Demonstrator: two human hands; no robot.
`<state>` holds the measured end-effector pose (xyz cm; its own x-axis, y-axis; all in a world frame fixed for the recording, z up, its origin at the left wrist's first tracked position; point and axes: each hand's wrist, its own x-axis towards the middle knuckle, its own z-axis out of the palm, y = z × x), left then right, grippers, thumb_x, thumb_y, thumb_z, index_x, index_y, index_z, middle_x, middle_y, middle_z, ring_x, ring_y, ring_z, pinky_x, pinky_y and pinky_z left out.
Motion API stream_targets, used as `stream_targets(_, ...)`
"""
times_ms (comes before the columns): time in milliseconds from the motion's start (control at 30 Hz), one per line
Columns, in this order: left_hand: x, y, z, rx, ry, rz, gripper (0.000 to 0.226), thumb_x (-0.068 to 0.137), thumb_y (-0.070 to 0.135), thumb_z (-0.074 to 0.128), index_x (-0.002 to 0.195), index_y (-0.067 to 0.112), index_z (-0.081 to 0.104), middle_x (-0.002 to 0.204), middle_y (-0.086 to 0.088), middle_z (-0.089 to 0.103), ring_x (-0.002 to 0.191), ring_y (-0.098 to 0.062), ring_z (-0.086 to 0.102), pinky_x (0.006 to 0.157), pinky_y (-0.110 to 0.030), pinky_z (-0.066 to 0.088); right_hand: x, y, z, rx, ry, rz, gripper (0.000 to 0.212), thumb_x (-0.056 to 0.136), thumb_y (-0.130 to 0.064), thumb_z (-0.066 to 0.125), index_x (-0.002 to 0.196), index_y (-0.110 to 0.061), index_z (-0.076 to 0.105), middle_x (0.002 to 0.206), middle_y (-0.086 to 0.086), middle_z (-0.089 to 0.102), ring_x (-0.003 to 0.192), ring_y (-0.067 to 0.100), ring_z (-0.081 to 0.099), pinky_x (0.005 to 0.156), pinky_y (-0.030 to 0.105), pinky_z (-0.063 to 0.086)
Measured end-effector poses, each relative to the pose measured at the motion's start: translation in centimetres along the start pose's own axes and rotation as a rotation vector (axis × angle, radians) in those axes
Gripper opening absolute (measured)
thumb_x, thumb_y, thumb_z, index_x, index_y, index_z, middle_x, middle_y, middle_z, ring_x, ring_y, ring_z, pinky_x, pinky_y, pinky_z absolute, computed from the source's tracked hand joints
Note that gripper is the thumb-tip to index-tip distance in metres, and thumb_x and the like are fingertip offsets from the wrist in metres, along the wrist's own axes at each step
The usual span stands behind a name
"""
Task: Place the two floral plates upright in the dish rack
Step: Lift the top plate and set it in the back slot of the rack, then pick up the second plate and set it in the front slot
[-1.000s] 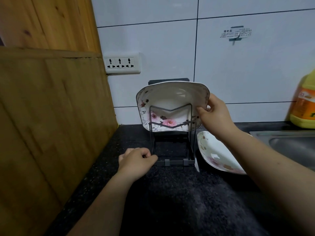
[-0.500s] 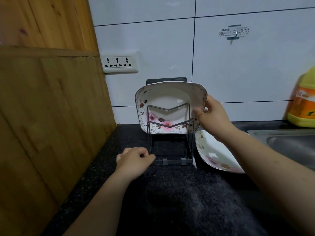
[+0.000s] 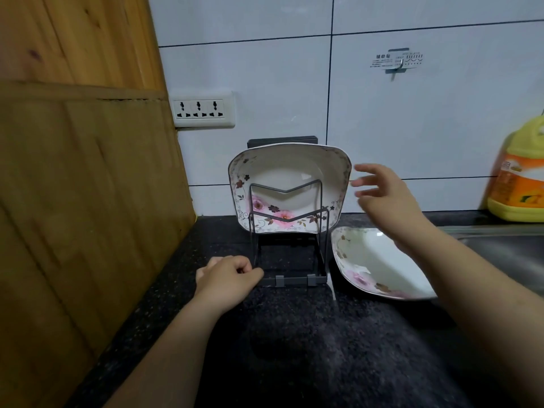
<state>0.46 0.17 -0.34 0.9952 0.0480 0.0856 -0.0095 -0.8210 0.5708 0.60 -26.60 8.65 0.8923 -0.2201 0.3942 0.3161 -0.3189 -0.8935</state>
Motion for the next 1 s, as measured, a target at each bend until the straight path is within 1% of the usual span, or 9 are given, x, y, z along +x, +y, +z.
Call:
stream_targets(100,-0.1,0.1,0.0,0.015,-0.006,0.0,0.038,0.085,0.049,0.054,0.056,0.025,0.049,0.091,0.011,0.065,0.123,-0.017,0.045,0.11,-0.04,0.023,-0.2,0.8,-2.4,-0.079,0.224,0.023,0.048,0.082,0.007,0.041,0.116,-0.02,0.062,0.102,0.001,0.061,0.051,0.0,0.05,0.034,0.005,0.034)
stream_targets(200,-0.1,0.0,0.0,0.012,-0.003,-0.009,0.037,0.083,0.05,0.054,0.056,0.025,0.05,0.092,0.01,0.065,0.123,-0.018,0.045,0.108,-0.039,0.025,-0.1,1.9,-4.9,-0.239,0.315,0.081,0.04,0.082,0.001,0.044,0.113,-0.014,0.063,0.098,0.004,0.062,0.059,0.017,0.051,0.048,0.018,0.042)
stream_targets(333,0.1,-0.1,-0.1,0.017,-0.005,0.001,0.038,0.081,0.051,0.053,0.053,0.026,0.048,0.083,0.01,0.062,0.119,-0.02,0.049,0.11,-0.041,0.03,0.3,3.6,-7.4,-0.497,0.188,0.317,0.03,0.08,-0.013,0.051,0.109,-0.019,0.06,0.098,0.011,0.065,0.076,0.029,0.06,0.065,0.029,0.044)
stream_targets(433,-0.1,0.1,-0.1,0.019,-0.003,0.001,0.038,0.082,0.049,0.053,0.053,0.025,0.047,0.082,0.01,0.062,0.12,-0.018,0.048,0.11,-0.041,0.028,1.1,5.9,-8.7,-0.779,0.063,0.415,0.035,0.065,-0.03,0.049,0.094,-0.015,0.062,0.094,0.016,0.066,0.083,0.03,0.061,0.071,0.031,0.046)
stream_targets(500,-0.1,0.1,-0.2,0.025,-0.002,-0.002,0.038,0.083,0.048,0.053,0.054,0.024,0.047,0.081,0.01,0.062,0.12,-0.018,0.048,0.11,-0.041,0.027,1.5,7.1,-9.2,-0.905,0.001,0.46,0.025,0.07,-0.03,0.052,0.083,-0.013,0.063,0.092,0.015,0.066,0.082,0.031,0.062,0.064,0.028,0.049)
stream_targets(567,-0.1,0.2,-0.2,0.032,0.001,0.001,0.039,0.083,0.048,0.054,0.053,0.025,0.047,0.078,0.01,0.06,0.117,-0.019,0.051,0.111,-0.042,0.029,1.1,7.1,-9.2,-0.949,-0.044,0.481,0.016,0.079,-0.027,0.056,0.071,-0.013,0.056,0.083,0.012,0.061,0.074,0.029,0.058,0.052,0.024,0.041)
stream_targets(767,0.0,-0.1,-0.1,0.019,-0.002,-0.005,0.039,0.083,0.049,0.054,0.053,0.025,0.048,0.082,0.009,0.061,0.117,-0.02,0.051,0.111,-0.042,0.029,0.5,7.0,-8.7,-0.986,-0.151,0.594,0.029,0.088,-0.023,0.057,0.107,-0.002,0.065,0.098,0.016,0.067,0.081,0.03,0.058,0.062,0.031,0.044)
stream_targets(867,0.0,-0.1,-0.1,0.012,0.001,-0.005,0.039,0.082,0.05,0.054,0.052,0.026,0.049,0.085,0.008,0.063,0.119,-0.02,0.05,0.11,-0.042,0.028,0.3,7.5,-8.8,-0.999,-0.166,0.565,0.032,0.084,-0.025,0.06,0.107,-0.002,0.067,0.091,0.013,0.066,0.085,0.029,0.062,0.064,0.028,0.044)
stream_targets(1000,-0.2,0.3,-0.2,0.036,-0.001,0.0,0.04,0.086,0.047,0.056,0.054,0.024,0.048,0.088,0.01,0.062,0.124,-0.018,0.046,0.112,-0.042,0.025,0.1,7.1,-8.4,-1.033,-0.171,0.555,0.038,0.083,-0.029,0.063,0.112,-0.004,0.065,0.112,0.015,0.068,0.102,0.03,0.063,0.079,0.03,0.047)
